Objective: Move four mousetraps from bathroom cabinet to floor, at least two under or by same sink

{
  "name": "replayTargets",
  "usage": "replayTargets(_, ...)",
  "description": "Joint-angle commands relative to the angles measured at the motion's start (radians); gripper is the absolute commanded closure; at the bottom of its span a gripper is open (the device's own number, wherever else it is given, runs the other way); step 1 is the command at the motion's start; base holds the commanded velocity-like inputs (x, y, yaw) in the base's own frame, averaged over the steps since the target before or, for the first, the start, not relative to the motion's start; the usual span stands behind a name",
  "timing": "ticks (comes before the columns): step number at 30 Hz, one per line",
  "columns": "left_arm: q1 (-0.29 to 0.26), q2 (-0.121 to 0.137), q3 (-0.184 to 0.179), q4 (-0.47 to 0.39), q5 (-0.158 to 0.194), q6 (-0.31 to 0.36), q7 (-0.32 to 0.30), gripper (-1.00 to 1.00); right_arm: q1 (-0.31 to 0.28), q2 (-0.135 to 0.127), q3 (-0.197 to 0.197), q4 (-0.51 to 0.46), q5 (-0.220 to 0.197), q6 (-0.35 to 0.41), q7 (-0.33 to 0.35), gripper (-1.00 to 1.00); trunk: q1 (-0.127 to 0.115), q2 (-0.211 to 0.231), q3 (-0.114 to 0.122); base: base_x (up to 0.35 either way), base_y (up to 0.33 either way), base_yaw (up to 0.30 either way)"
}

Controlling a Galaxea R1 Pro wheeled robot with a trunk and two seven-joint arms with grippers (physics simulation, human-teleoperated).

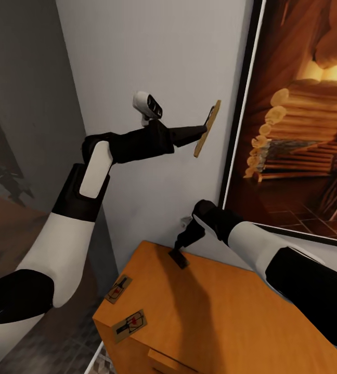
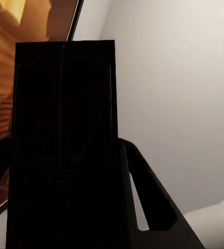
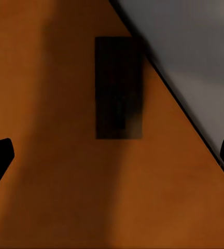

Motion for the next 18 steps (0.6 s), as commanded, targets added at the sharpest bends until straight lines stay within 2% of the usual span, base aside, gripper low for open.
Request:
replayTargets(1, -0.001, 0.000, 0.000, 0.001, -0.002, 0.002, -0.005, 1.00, -0.001, 0.001, 0.004, 0.004, 0.007, 0.001, 0.010, -1.00, 0.000, -0.002, -0.002, 0.005, 0.000, 0.000)
replayTargets(16, 0.000, -0.001, -0.001, 0.000, 0.000, 0.002, -0.004, 1.00, 0.001, 0.001, 0.004, 0.009, 0.004, 0.009, 0.030, -1.00, 0.000, -0.002, -0.002, 0.000, 0.000, 0.000)
replayTargets(17, 0.006, -0.007, -0.007, -0.006, 0.008, -0.002, 0.004, 1.00, 0.007, -0.005, -0.002, 0.004, 0.010, 0.004, 0.036, -1.00, 0.000, -0.002, -0.002, 0.000, 0.000, 0.000)
replayTargets(18, 0.012, -0.001, -0.013, -0.011, 0.016, -0.005, 0.011, 1.00, 0.013, -0.010, -0.007, -0.002, 0.016, -0.002, 0.042, -1.00, 0.000, -0.002, -0.002, 0.000, 0.000, 0.000)
